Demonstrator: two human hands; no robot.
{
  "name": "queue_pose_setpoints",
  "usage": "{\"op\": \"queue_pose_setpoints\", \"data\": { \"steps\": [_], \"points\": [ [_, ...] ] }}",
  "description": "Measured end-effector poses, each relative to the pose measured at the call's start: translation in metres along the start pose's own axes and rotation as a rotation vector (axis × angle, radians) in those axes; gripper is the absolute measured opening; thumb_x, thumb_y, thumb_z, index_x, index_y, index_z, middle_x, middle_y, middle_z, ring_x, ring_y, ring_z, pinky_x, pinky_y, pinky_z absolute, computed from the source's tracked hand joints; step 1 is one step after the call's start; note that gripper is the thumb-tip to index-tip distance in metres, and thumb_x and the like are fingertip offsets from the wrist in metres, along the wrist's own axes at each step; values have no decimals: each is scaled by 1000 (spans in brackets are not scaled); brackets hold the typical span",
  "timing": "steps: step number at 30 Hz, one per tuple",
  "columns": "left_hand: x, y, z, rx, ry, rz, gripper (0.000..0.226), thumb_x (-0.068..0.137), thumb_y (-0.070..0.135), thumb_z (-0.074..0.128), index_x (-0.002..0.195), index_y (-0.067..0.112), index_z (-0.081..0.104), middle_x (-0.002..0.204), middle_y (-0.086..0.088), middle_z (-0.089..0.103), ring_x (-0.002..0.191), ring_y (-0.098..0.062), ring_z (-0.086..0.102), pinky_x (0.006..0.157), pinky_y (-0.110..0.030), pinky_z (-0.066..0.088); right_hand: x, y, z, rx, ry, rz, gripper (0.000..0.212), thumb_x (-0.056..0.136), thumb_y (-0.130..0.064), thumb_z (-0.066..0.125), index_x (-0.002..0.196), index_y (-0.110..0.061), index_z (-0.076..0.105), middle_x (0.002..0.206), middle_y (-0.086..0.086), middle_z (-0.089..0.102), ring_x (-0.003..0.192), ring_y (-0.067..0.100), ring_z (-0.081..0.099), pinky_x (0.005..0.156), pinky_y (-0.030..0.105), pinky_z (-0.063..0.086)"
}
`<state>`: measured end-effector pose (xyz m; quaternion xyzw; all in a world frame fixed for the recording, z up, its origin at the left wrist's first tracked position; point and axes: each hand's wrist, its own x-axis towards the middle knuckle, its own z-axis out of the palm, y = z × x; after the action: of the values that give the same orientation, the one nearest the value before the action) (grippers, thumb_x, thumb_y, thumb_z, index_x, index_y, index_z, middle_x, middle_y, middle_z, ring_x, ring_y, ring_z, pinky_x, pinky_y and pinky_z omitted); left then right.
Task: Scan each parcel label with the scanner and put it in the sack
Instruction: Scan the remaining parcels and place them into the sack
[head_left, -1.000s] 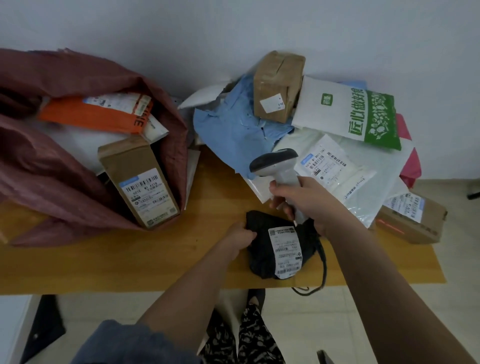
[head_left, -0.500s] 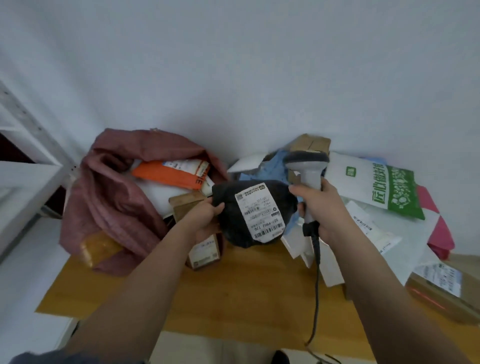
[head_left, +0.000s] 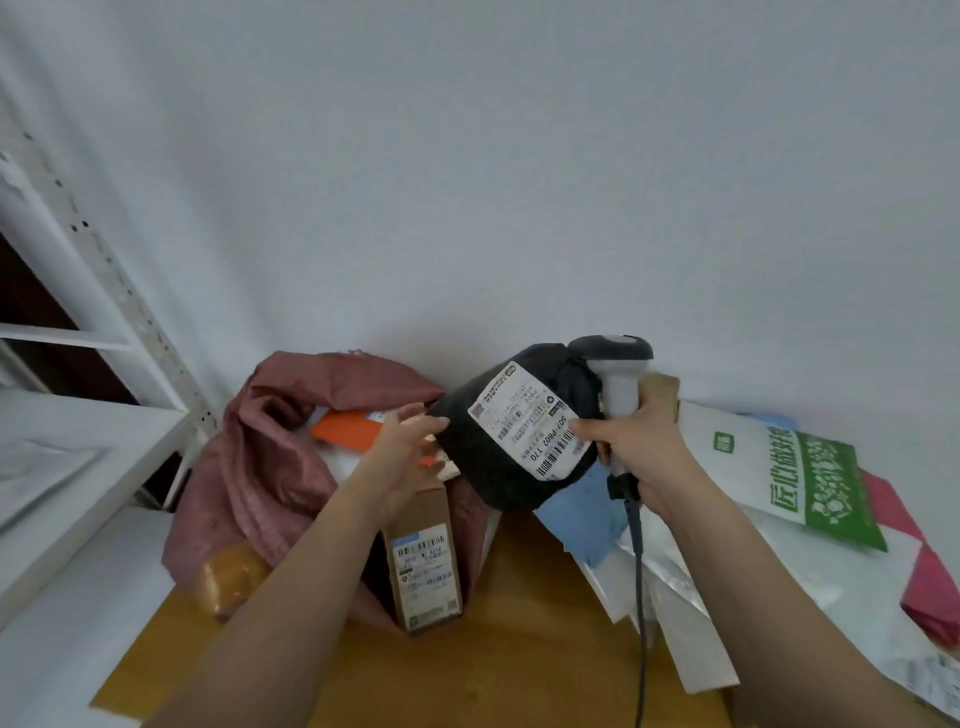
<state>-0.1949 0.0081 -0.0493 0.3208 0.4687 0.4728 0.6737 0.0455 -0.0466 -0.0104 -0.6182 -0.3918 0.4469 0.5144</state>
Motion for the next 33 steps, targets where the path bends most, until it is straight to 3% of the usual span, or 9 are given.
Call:
{"op": "queue_pose_setpoints", "data": {
  "steps": [3,6,9,11,14,17,22,27,33],
  "points": [
    [1,19,5,307,14,224,71,83,20,74,141,19,34,129,-2,53,107,-12,56,79,-25,47,3,-15,-7,-293,-78,-63,48,68,-7,84,104,-24,56,91,1,69,77,14,68,62,32,56],
    [-6,34,17,589,-215,253,93,63,38,86,141,29,37,133,6,55,115,-8,57,93,-24,49,-2,-33,-5,-551,-194,-180,50,67,-16,83,105,-29,54,92,-5,67,81,12,67,68,34,56],
    [-12,40,29,725,-399,164,69,60,32,91,121,39,60,118,4,68,100,-9,69,80,-23,56,-7,-49,4,-676,-259,-311,43,67,-17,80,100,-28,56,88,-8,67,75,6,64,61,27,52],
    [-15,37,31,781,-489,95,49,66,30,86,111,37,68,108,2,72,97,-15,71,78,-28,57,-8,-53,9,-671,-259,-357,38,70,-14,76,101,-24,57,89,-4,70,78,10,66,68,33,56],
    [-15,28,26,821,-439,120,23,82,24,76,104,27,72,102,-4,75,95,-23,71,85,-41,58,-10,-50,12,-532,-236,-318,25,79,-17,72,101,-18,59,89,0,72,76,13,69,70,33,58],
    [-11,19,16,582,-175,201,21,90,14,67,111,16,68,101,-9,74,96,-31,70,83,-47,57,-10,-44,8,-355,-205,-228,14,86,-25,67,95,-16,60,67,-2,65,48,6,55,48,19,47],
    [-1,11,-1,-118,124,135,28,96,5,54,124,10,58,115,-17,69,98,-35,69,72,-48,57,-20,-44,-3,-13,-358,-5,22,90,-29,65,101,-10,62,76,0,73,47,10,47,49,22,44],
    [7,2,-9,-243,251,75,28,97,5,53,123,15,58,115,-15,69,92,-34,69,59,-45,56,-35,-51,-4,21,-519,0,18,90,-24,66,92,-6,60,70,4,64,47,10,45,46,21,40],
    [15,-4,-5,-249,320,34,32,96,7,56,127,14,57,114,-14,69,94,-36,68,55,-49,56,-45,-58,-12,-20,-557,-58,16,91,-19,64,83,-7,57,60,0,51,45,9,41,45,18,39]
  ]
}}
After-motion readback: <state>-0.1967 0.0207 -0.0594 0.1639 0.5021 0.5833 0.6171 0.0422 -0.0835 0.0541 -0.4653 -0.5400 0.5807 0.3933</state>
